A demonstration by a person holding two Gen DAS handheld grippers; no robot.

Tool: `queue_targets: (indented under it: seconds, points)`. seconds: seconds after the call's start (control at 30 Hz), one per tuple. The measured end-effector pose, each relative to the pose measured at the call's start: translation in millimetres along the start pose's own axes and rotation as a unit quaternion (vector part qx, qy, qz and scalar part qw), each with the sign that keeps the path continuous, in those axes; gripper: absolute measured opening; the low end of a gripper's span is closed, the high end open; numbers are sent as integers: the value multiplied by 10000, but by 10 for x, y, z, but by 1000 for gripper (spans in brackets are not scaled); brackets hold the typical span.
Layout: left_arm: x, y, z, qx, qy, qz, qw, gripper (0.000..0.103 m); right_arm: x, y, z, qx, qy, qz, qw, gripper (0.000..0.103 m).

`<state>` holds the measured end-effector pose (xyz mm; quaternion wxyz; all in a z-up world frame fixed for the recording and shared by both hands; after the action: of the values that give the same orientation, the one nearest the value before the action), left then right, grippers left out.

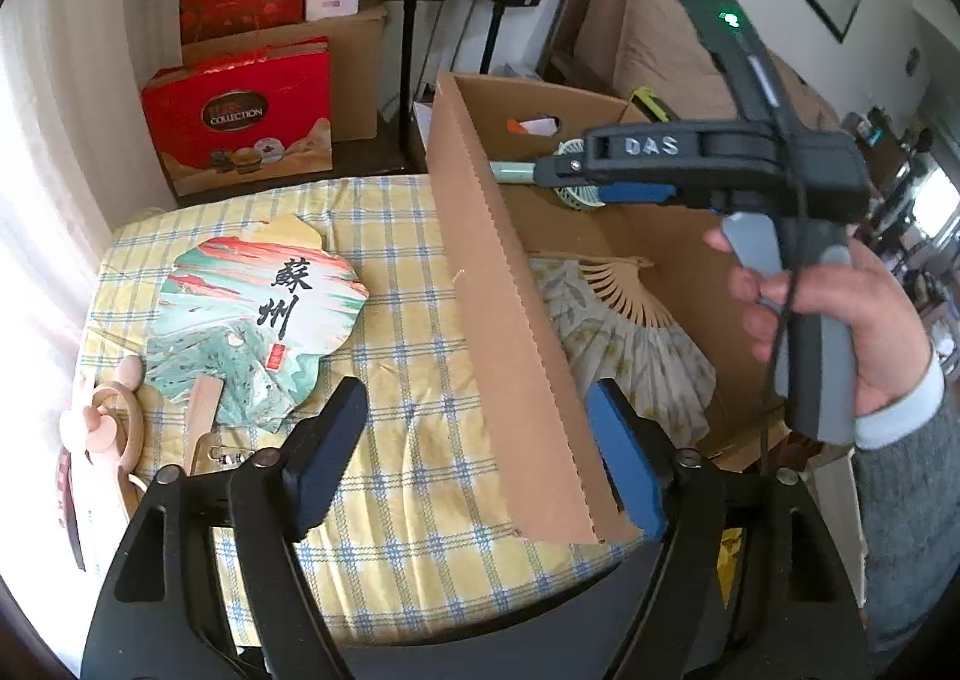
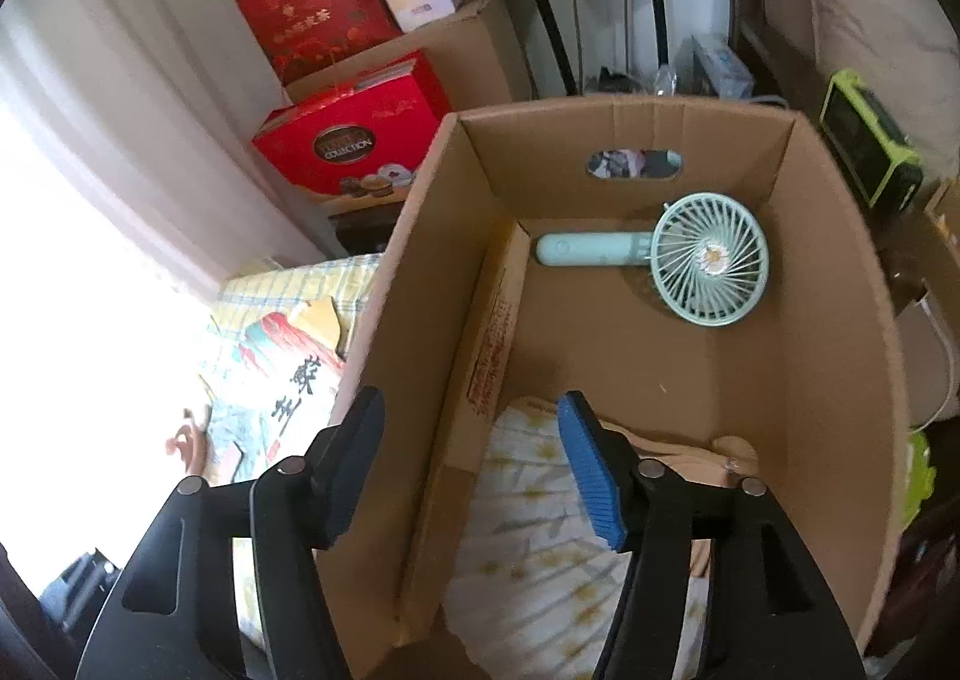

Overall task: Organize objects
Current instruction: 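Pull the left tool back from the box over the table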

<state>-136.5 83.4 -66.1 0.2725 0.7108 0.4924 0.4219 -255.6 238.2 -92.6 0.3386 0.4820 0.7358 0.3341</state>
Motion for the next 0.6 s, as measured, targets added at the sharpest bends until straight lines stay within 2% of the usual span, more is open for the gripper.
queue_targets:
  seconds: [0.03, 0.2, 0.33, 0.6]
  points:
    - [-13, 24, -3, 37, 32, 2, 10000, 86, -32, 13, -2, 22, 27, 25, 10000, 70]
    - [-100, 135, -28, 138, 160, -34, 9998, 89, -177, 151, 52, 184, 196, 196, 9994, 80]
    - [-223, 229, -38, 235, 270, -129, 9993, 96, -277, 275, 106, 305, 205, 193, 9991, 82]
    - [-521, 335, -45, 283, 463, -291, 9981, 100, -579, 349, 225, 340, 502, 167, 9980, 85]
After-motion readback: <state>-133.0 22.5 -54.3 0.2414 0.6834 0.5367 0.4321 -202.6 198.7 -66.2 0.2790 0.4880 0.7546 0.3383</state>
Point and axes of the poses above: each gripper's, at about its wrist camera, not at the fingertips, and y roughly against the way its jaws point, x to its right, z to its underside, the point moved 5 cm from there along -y, roughly the way its jaws point, and after that the axes turned 13 degrees about y, right-handed, at the moved point
